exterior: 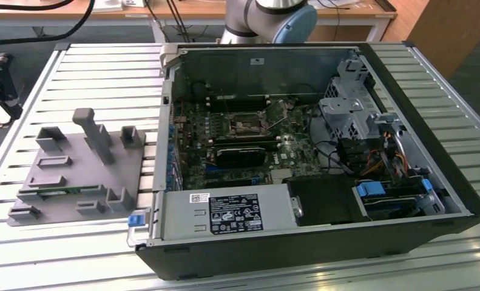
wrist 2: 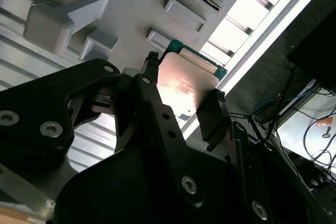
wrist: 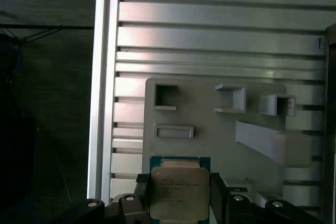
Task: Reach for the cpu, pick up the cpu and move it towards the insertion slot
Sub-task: 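Pick up the cpu and move it towards the insertion slot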
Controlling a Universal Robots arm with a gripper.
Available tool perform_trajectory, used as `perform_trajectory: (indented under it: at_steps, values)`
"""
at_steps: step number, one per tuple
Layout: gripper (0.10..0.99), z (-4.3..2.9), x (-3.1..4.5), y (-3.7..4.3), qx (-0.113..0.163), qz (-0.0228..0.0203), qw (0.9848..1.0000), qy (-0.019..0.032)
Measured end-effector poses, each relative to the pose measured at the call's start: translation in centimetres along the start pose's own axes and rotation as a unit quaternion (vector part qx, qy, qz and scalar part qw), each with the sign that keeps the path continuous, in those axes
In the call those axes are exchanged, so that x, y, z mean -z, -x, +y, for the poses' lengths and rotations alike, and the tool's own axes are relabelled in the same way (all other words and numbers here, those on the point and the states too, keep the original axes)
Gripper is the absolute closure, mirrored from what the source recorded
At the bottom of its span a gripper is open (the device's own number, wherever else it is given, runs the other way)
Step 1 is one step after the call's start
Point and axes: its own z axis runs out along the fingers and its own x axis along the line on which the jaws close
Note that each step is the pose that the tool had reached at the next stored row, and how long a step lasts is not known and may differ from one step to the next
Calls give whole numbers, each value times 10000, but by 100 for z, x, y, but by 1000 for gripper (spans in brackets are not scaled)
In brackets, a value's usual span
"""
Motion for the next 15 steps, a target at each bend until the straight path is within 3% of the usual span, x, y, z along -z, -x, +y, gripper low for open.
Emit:
perform_trajectory:
  at_steps: [11, 15]
  values:
    - [541, 14, 454, 0, 0, 2, 10000, -24]
    - [541, 15, 488, 13, 0, 0, 10000, -31]
